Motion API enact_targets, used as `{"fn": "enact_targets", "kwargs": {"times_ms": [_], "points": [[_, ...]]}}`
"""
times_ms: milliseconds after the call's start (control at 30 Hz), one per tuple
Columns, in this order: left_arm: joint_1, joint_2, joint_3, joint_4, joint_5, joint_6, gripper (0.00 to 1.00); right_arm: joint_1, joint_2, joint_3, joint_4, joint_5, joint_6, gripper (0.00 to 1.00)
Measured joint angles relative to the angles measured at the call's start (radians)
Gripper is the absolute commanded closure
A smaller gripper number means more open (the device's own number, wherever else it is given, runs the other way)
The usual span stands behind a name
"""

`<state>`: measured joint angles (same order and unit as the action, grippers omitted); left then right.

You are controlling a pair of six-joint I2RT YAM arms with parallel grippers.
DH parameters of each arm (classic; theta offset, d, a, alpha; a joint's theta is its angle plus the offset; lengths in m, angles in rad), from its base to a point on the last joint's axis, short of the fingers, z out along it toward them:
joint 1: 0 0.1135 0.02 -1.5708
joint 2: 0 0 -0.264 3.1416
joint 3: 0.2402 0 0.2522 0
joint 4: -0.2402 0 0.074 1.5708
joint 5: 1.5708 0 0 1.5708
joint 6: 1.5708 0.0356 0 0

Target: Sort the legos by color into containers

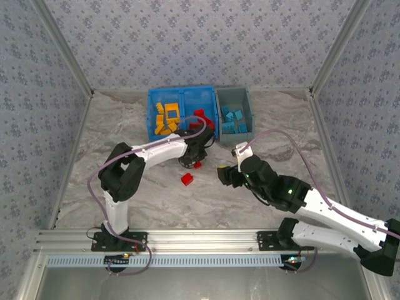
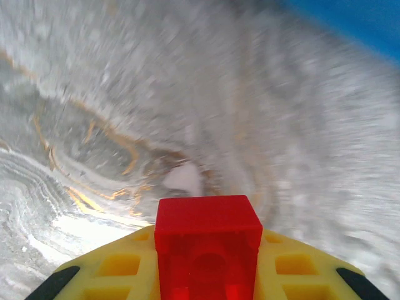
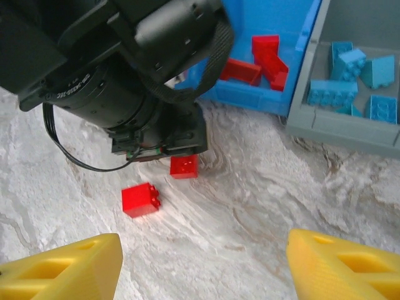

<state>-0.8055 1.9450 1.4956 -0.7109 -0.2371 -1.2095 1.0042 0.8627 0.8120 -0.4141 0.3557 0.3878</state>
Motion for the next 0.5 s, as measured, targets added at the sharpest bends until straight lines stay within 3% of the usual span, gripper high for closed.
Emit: {"fn": "enact_targets", "kwargs": {"times_ms": [233, 500], "points": [[0.046, 0.065, 0.441, -0.129, -0.111, 0.209, 0.77, -0.060, 0.146, -0.010, 0.298, -0.005, -0.083, 0.24], [0.148, 0.416, 0.900, -0.241, -0.209, 0.430, 0.79, -0.141, 0.264, -0.018, 0.536, -0.030, -0.112, 0.24]]}}
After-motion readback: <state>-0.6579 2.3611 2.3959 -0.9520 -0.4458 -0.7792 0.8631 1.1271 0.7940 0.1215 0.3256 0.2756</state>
